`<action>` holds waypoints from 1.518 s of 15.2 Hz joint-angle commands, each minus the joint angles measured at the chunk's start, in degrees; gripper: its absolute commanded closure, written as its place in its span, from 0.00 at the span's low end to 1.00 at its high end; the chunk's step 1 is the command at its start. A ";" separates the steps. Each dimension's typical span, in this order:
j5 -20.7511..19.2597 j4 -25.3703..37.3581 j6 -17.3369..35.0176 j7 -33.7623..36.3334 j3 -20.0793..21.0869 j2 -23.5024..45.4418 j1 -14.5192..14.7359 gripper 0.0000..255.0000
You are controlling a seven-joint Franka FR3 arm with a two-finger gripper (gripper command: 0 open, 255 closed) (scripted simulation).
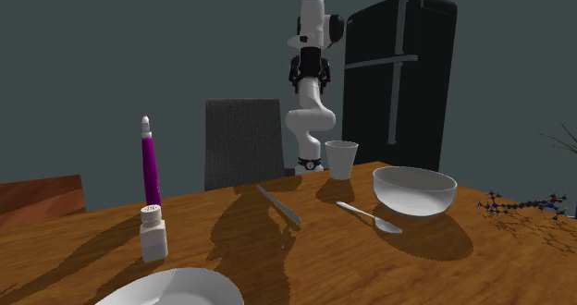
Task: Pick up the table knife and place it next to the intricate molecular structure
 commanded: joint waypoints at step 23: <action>3.28 13.17 28.22 -37.98 -14.12 42.36 4.13 0.00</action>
